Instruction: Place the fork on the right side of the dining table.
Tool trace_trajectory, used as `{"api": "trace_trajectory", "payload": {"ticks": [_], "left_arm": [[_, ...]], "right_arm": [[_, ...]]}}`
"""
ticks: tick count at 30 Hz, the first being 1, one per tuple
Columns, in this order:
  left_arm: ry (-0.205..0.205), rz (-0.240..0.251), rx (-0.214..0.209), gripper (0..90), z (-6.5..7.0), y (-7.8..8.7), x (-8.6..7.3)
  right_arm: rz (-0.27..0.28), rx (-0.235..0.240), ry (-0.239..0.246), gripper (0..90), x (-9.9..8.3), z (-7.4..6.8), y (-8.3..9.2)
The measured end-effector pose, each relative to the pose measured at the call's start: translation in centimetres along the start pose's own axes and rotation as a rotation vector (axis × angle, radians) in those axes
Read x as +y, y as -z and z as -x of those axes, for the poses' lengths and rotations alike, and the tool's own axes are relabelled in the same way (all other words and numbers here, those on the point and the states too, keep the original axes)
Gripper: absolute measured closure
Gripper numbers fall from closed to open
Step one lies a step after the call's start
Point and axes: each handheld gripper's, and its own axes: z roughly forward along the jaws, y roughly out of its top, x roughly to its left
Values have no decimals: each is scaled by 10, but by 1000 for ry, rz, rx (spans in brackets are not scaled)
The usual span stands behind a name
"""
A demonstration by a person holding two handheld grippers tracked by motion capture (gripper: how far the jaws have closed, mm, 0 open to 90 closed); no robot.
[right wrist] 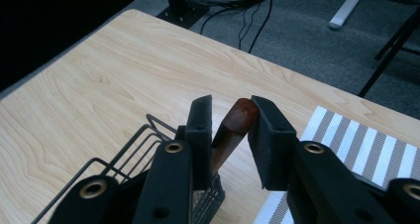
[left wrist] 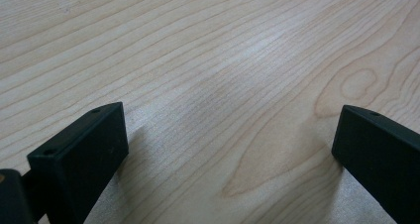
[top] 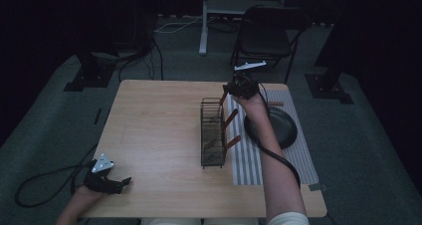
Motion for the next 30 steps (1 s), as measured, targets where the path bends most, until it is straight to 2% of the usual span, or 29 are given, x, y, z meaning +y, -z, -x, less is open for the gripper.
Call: {"api": "trace_trajectory", "payload": {"ticks": [1,2,11,15,19,24,30], "left_arm": [[0,0,0,8,0,0,0],[1,1,0,8,0,0,0],[1,0,0,8,0,0,0],[0,0,0,8,0,0,0],[0,0,0,8,0,0,0],[1,1,0,8,0,0,0],[0,1,1,8,0,0,0]], "right_arm": [[-6,5,12,727,0,-1,0],[-3,26,5,737,0,0,1],[-8,90,-8,793,-3,-2,7],[1,97,7,809,-3,-8,12],[34,109,1,809,0,-13,23],[54,136,25,809,4,-20,39],[85,145,23,810,8,-21,61]]}}
